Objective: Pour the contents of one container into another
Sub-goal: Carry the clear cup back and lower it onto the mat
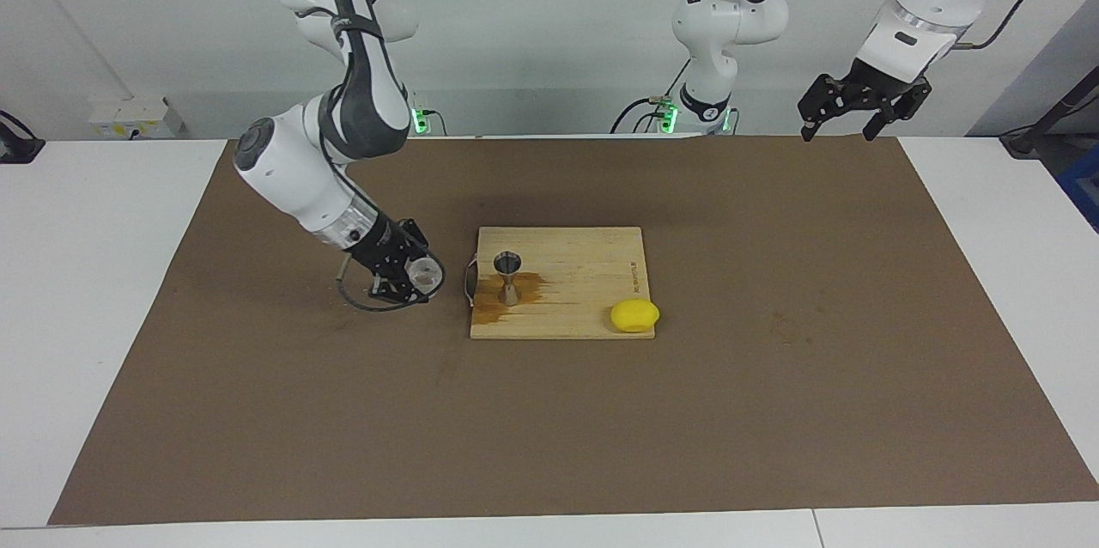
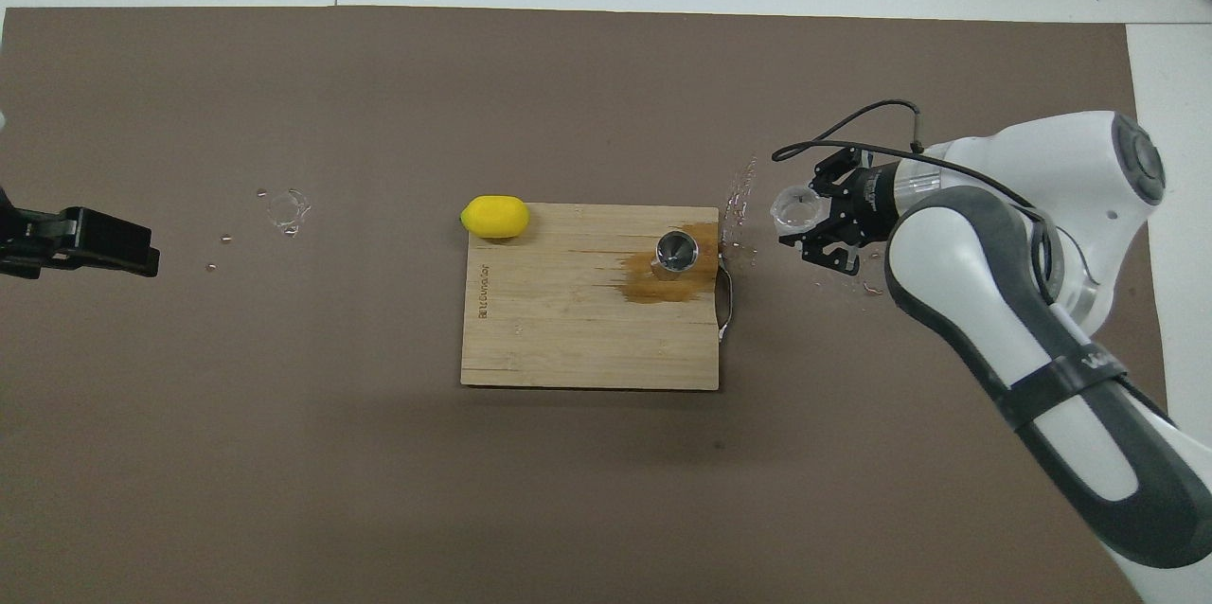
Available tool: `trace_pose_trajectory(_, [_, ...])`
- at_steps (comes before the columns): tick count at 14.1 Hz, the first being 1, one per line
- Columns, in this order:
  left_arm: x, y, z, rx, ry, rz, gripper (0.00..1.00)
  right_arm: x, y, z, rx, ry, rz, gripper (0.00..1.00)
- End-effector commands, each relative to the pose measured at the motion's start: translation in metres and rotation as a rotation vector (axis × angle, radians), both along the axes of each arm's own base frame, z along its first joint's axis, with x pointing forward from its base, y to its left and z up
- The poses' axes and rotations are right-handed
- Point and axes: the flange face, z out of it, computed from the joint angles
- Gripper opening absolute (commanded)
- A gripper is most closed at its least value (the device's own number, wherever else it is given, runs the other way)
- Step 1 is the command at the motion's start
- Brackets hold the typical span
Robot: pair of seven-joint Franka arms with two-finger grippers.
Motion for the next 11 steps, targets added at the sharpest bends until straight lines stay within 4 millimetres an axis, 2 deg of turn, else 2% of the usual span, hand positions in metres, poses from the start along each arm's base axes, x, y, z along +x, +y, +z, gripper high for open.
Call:
trace_pose_trajectory(1, [-0.009,0.004,0.004,-0.008,0.005,-0.001,1.00,-0.015,-0.050,-0.020,0.041,-0.043,0.035,0.00])
trace_pose_trajectory(3, [-0.009,0.003,0.004,-0.008,0.005,-0.002,1.00,-0.020,-0.093,-0.030,0.085,-0.054,0.063,0.00])
trace_pose_trajectory(7, [-0.009,0.003,0.004,-0.008,0.005,-0.002,1.00,-0.031,-0.150,-0.046,0.120,-0.061,0.104,0.00])
trace_pose_trajectory(11, [-0.009,0.003,0.004,-0.010,0.005,-0.001,1.00,-0.050,-0.218,-0.078,0.167,-0.102,0.191,0.00])
